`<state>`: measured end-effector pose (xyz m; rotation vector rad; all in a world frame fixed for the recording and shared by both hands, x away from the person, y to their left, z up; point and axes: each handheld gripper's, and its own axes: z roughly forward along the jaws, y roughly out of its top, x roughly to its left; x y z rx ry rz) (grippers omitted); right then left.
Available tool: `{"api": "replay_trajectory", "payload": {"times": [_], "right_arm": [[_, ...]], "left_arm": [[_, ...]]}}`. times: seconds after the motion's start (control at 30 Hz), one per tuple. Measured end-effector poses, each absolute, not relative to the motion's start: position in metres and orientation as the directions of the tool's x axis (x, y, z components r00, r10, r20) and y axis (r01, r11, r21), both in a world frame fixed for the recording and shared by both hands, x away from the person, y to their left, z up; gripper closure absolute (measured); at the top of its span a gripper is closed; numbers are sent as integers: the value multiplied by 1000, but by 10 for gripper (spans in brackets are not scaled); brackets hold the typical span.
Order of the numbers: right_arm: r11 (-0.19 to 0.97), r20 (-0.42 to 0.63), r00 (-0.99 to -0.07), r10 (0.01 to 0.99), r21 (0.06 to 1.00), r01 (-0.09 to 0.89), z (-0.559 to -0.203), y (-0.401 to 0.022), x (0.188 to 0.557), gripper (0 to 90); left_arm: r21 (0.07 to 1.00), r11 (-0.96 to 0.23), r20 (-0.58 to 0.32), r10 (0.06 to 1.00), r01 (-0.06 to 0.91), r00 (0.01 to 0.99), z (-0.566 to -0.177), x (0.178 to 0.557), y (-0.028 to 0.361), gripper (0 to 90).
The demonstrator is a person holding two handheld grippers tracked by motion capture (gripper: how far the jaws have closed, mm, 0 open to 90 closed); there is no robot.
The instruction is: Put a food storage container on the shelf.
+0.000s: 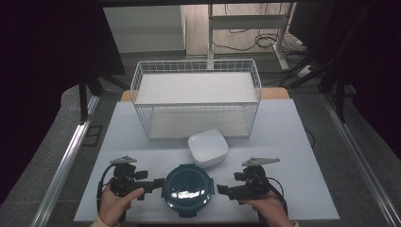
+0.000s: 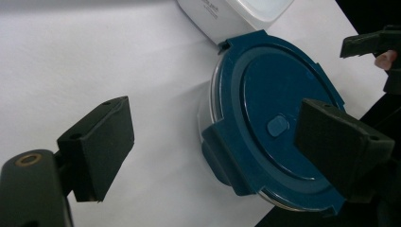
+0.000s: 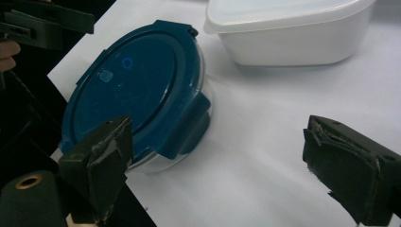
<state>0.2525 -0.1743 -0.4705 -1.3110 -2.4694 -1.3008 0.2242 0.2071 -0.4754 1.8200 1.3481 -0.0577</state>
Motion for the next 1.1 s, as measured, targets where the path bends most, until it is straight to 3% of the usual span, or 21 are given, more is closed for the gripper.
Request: {"api": "replay_trajectory", "payload": {"times": [1.1], "right_arm": [[176,623,-506,596,513,840,-509,-124,254,92]], "left_arm": [[418,42,-727,614,907,307,-517,225,193,141]]}}
